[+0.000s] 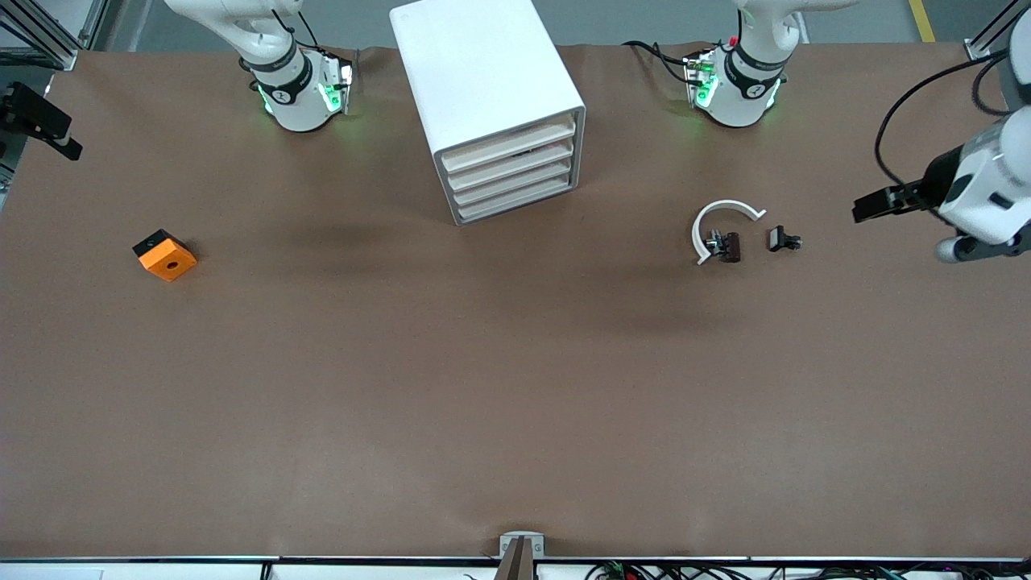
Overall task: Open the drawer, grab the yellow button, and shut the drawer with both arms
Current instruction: 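Move the left gripper toward the white drawer cabinet's handle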
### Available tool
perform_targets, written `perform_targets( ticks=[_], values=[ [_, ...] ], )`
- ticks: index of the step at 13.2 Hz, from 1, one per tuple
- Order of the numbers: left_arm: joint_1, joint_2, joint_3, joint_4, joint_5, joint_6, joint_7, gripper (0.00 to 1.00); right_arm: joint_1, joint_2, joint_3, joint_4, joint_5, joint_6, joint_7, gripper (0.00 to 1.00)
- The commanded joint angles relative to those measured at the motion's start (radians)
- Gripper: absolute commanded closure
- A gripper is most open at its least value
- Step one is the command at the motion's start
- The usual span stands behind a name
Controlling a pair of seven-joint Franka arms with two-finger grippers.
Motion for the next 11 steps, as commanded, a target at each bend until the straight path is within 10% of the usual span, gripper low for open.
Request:
perform_targets(
  ticks=[1,11],
  values=[
    [-0.039,0.066,-0.005,0.023,-0.003,0.02,-0.123,0.0,0.007,0.021,-0.002,0.015,-0.011,-0.008,-0.003,0.0],
    [-0.157,0.27,-0.019,0.101,-0.007,0.154,-0.726,0.0,0.005,0.061,-0.002,0.03,0.003,0.009,-0.002,0.0]
  ],
)
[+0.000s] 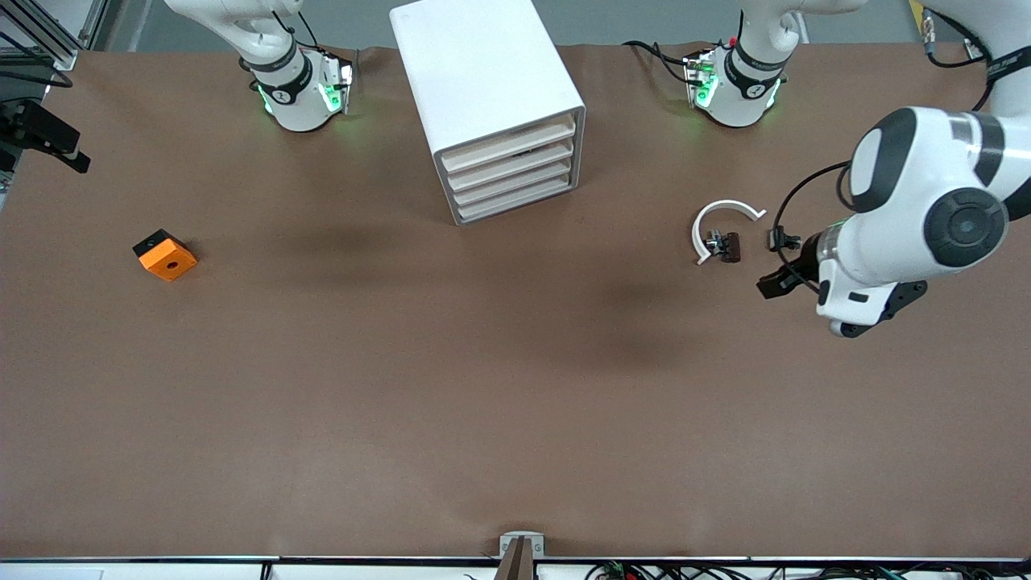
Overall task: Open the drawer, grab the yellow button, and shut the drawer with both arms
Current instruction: 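Move the left gripper toward the white drawer cabinet's handle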
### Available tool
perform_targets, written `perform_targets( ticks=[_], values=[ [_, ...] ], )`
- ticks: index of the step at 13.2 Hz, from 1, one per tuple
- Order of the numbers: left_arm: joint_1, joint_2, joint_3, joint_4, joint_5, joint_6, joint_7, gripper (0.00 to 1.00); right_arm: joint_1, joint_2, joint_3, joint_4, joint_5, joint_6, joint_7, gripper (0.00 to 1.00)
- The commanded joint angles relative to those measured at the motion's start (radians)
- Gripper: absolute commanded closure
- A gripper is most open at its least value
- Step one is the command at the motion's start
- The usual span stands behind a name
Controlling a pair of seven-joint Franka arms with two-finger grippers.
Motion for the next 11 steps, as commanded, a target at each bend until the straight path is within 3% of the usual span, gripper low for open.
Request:
perform_targets(
  ticks=[1,3,6,8,11],
  values=[
    [-0.007,0.069,-0.026,0.084,-0.013,-0.01,-0.166,0.0,0.003,0.024,-0.003,0.028,0.004,-0.004,-0.002,0.0],
    [-0.011,0.078,-0.071,0.084,-0.018,-0.018,-0.281,0.0,0.005,0.058,-0.003,0.034,0.003,-0.002,-0.006,0.0],
    [-0.046,0.107,-0.137,0.084,-0.029,-0.021,-0.6,0.0,0.002,0.067,-0.003,0.037,-0.004,0.002,-0.005,0.0],
    [-0.049,0.132,-0.176,0.084,-0.056,-0.042,-0.688,0.0,-0.006,0.154,-0.004,0.038,0.001,0.005,-0.003,0.0],
    [-0.049,0.171,-0.238,0.09,-0.116,-0.111,-0.842,0.0,0.002,0.17,-0.006,0.052,-0.007,0.011,-0.006,0.0]
  ],
)
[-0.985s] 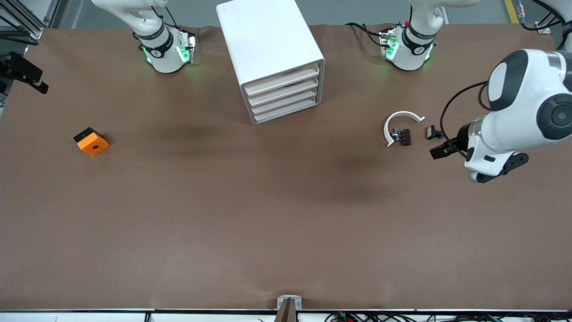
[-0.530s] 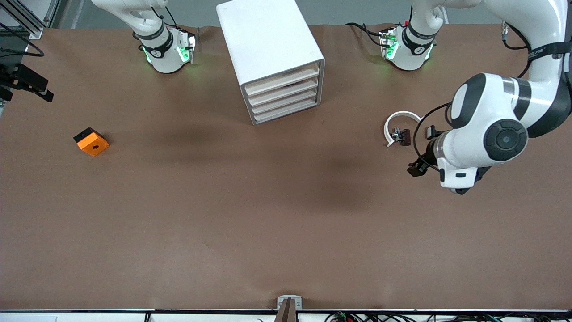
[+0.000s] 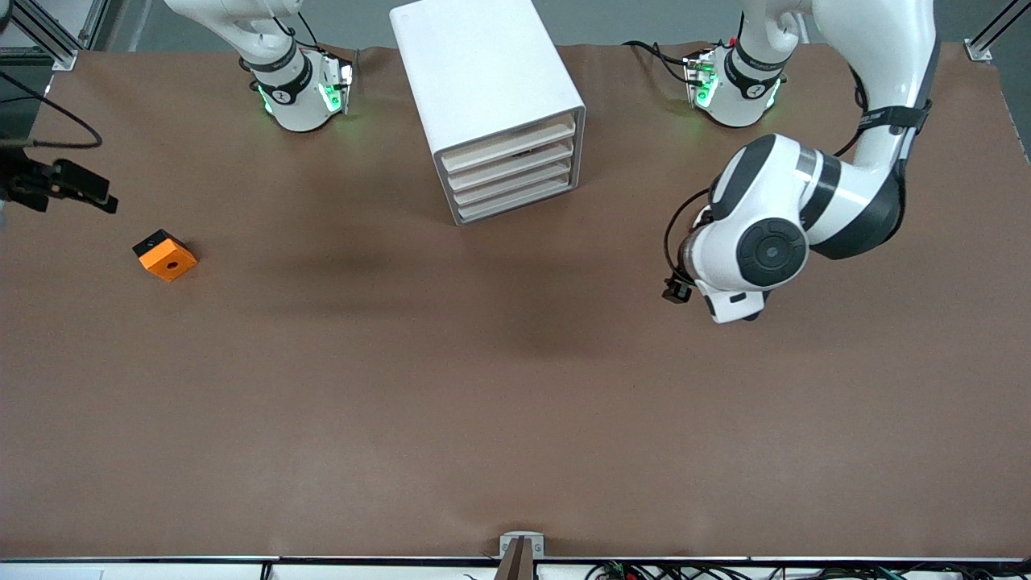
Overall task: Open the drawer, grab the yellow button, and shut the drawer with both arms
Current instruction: 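Move the left gripper toward the white drawer cabinet's handle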
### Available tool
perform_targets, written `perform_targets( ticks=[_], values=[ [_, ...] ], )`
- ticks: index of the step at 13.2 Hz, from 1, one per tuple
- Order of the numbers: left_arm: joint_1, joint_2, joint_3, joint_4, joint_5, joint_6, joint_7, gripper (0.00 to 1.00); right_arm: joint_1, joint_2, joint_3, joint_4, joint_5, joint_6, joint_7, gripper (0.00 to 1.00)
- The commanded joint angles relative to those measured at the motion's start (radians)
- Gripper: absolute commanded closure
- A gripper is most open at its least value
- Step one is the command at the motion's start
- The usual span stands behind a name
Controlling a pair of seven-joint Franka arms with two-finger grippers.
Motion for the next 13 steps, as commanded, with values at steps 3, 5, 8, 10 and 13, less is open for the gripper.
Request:
perform_targets(
  ticks=[3,5,8,10,13],
  values=[
    [0.003,0.092,-0.084,0.064,-0.11,-0.072,-0.185,0.0,-0.007,0.025,-0.003,0.038,-0.014,-0.015,-0.006,0.0],
    [-0.032,0.131,-0.092,0.084,-0.136,-0.078,-0.21,0.0,-0.008,0.031,-0.003,0.038,-0.014,-0.014,-0.006,0.0],
    [-0.046,0.178,-0.094,0.095,-0.183,-0.144,-0.277,0.0,-0.01,0.045,-0.005,0.038,-0.013,-0.015,-0.003,0.0],
    [-0.05,0.195,-0.094,0.095,-0.251,-0.237,-0.28,0.0,-0.01,0.045,-0.005,0.038,-0.01,-0.02,-0.003,0.0],
    [-0.052,0.218,-0.094,0.095,-0.335,-0.316,-0.309,0.0,-0.004,0.045,-0.005,0.037,-0.01,-0.026,0.008,0.0]
  ],
)
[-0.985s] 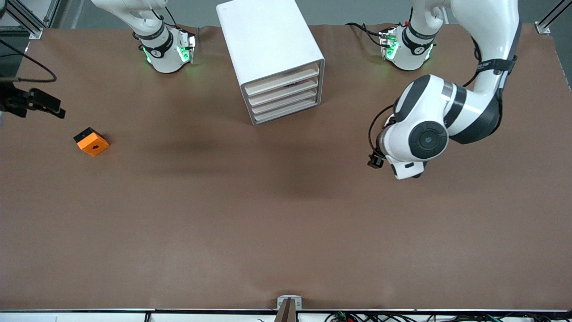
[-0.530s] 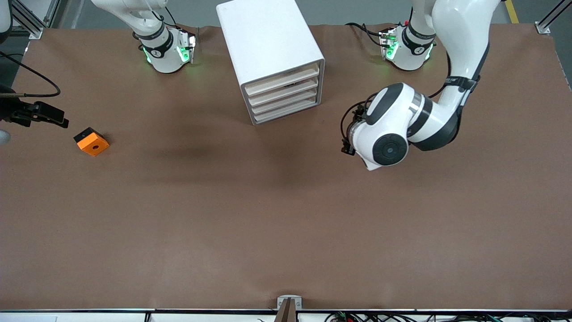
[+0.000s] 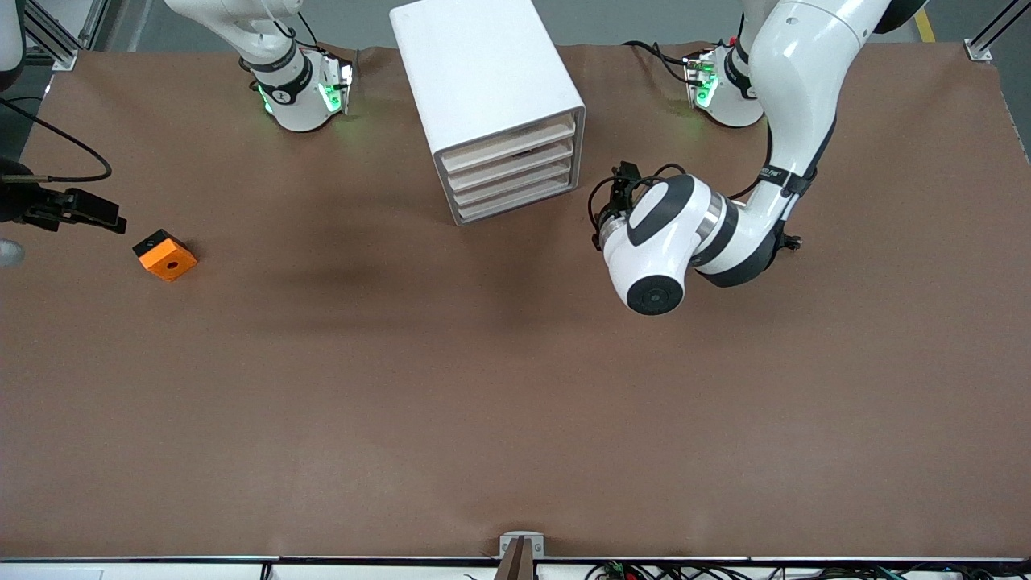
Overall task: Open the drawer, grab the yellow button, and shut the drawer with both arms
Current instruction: 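Grasp the top drawer's front edge with the left gripper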
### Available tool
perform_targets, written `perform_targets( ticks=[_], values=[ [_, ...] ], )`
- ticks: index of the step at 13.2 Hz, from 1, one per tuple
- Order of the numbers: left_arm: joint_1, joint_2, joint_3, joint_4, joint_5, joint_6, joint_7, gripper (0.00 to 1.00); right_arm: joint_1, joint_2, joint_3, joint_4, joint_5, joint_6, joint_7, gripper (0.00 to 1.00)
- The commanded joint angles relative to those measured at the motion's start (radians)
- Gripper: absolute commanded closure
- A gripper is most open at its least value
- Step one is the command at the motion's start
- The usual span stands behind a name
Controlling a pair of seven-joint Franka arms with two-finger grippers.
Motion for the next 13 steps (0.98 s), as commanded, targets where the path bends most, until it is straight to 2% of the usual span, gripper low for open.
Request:
perform_targets(
  ticks=[1,8,13],
  values=[
    [-0.001,0.037,-0.008,0.034,-0.058,-0.063,-0.068,0.0,-0.004,0.007,0.004,0.018,-0.007,-0.015,0.009,0.0],
    [0.002,0.107,-0.006,0.033,-0.216,-0.094,-0.118,0.0,-0.009,0.011,0.004,0.02,-0.006,-0.005,-0.001,0.0],
    [0.016,0.147,0.005,0.033,-0.331,-0.109,-0.255,0.0,-0.016,0.01,0.004,0.02,0.002,-0.009,0.011,0.0]
  ],
)
